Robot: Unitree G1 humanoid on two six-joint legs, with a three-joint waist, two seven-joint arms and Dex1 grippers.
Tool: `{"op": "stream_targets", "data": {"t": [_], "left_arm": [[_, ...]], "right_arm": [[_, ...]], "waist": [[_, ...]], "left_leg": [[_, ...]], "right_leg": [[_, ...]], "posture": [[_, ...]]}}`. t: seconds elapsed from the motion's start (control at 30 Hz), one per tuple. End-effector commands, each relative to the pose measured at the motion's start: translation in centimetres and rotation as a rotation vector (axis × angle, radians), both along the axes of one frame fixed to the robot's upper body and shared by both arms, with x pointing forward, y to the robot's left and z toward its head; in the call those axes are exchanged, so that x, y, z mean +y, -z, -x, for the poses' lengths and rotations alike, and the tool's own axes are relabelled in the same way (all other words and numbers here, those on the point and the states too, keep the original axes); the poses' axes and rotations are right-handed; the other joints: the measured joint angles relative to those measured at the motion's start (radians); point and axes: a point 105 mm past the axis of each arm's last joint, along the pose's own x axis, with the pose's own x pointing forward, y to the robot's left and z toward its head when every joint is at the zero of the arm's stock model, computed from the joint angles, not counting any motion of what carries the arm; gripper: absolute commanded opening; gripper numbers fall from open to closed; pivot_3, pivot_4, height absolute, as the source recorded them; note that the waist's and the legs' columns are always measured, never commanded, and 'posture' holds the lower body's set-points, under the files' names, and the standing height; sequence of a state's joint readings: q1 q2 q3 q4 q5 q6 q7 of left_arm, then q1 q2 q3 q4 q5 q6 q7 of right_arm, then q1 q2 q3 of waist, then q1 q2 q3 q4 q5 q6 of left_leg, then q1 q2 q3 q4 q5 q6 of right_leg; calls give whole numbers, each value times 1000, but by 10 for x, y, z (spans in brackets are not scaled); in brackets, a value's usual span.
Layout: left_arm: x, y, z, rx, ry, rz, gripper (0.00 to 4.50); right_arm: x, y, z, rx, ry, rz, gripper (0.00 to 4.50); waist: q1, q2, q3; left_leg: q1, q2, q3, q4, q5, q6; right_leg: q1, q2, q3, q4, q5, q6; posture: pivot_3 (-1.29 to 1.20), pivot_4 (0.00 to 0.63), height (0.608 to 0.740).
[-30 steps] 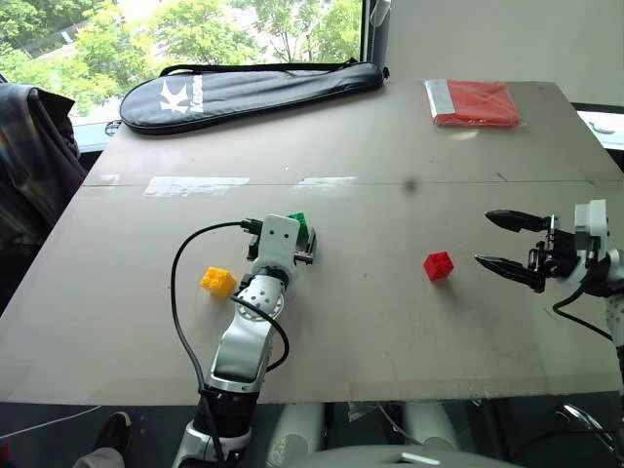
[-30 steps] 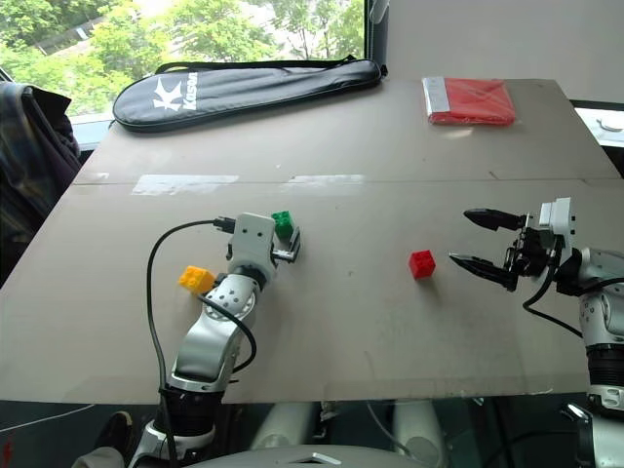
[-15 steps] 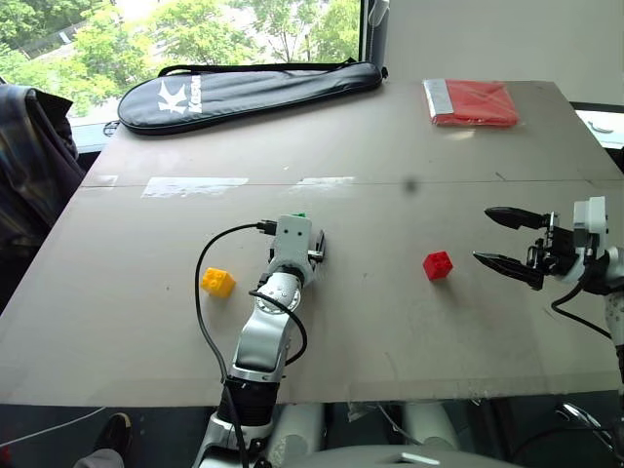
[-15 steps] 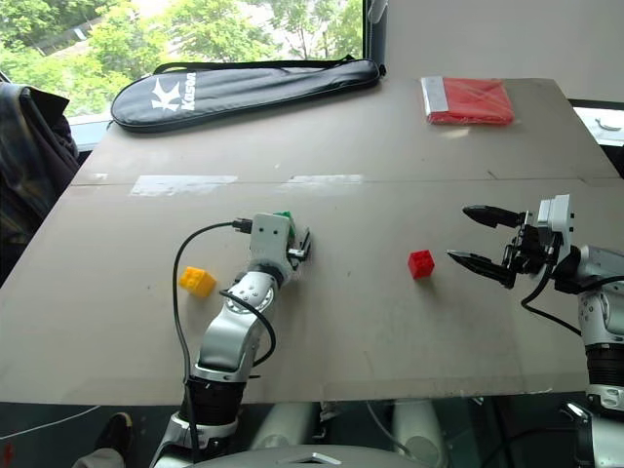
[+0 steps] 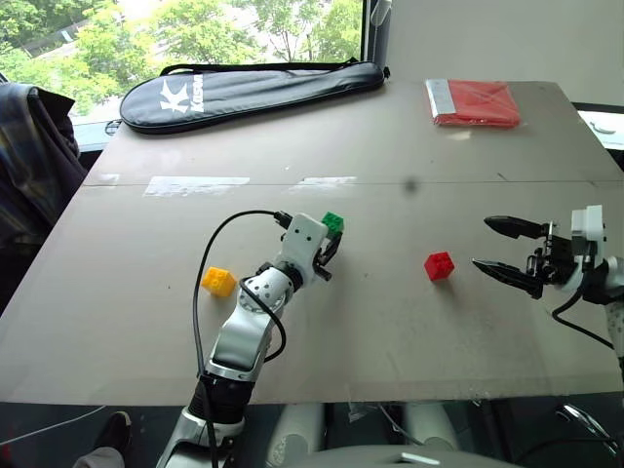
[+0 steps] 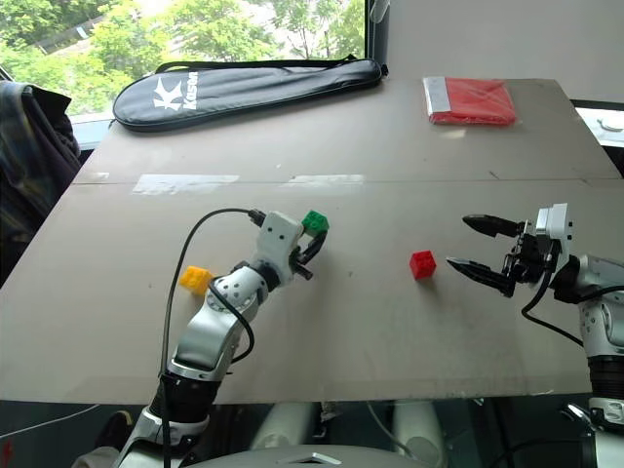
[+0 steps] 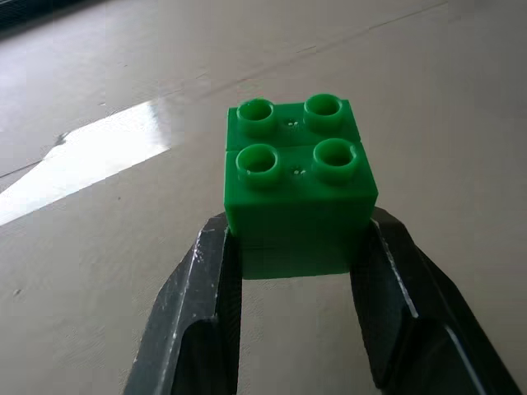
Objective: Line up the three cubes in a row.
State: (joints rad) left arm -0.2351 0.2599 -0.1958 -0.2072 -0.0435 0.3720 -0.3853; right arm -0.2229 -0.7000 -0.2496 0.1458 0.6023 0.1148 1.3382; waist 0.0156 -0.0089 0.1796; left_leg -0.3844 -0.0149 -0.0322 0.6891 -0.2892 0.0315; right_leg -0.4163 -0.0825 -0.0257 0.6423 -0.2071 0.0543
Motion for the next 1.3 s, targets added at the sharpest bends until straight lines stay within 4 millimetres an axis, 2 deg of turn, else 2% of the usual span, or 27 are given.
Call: {"op": "stream_targets", "data": {"t": [0.03,0.17,0.27,0.37,0.47,0.7,1.3], "left_arm": [[-27,-16,16,-75,269,-26,1234],[-59,-15,36,-19,641,-74,1234],[-67,-10,40,5,784,-134,1234],[-70,-4,41,37,856,-179,1234],[-70,2,38,62,875,-210,1234],[-60,10,25,75,800,-251,1234],[-52,19,9,90,768,-276,1234]], "right_arm": [[-3,-10,8,-23,-1,-10,4500],[-7,5,26,14,-7,30,4500],[-11,12,34,14,6,55,4500],[-17,17,39,17,29,66,4500],[-19,18,45,14,50,62,4500],[-26,22,53,16,85,57,4500],[-23,23,53,15,67,8,4500]], "waist": [[0,0,0],[6,0,0],[-3,0,0],[-6,0,0],[-2,0,0],[-2,0,0],[-3,0,0]], "left_leg": [[0,0,0,0,0,1],[-1,0,-2,0,-2,3],[0,0,0,0,-2,4],[1,0,1,0,-2,4],[1,1,0,0,-2,4],[1,1,0,0,-2,4],[1,1,-1,0,-2,4]], "right_leg": [[0,0,0,0,0,0],[0,1,-2,0,0,0],[0,1,-1,0,0,0],[0,2,1,0,0,0],[0,3,0,1,0,0],[0,3,0,1,0,0],[1,3,0,1,0,0]], "posture": [[0,150,694],[0,150,694],[0,150,694],[0,150,694],[0,150,694],[0,150,694],[0,150,694]]}}
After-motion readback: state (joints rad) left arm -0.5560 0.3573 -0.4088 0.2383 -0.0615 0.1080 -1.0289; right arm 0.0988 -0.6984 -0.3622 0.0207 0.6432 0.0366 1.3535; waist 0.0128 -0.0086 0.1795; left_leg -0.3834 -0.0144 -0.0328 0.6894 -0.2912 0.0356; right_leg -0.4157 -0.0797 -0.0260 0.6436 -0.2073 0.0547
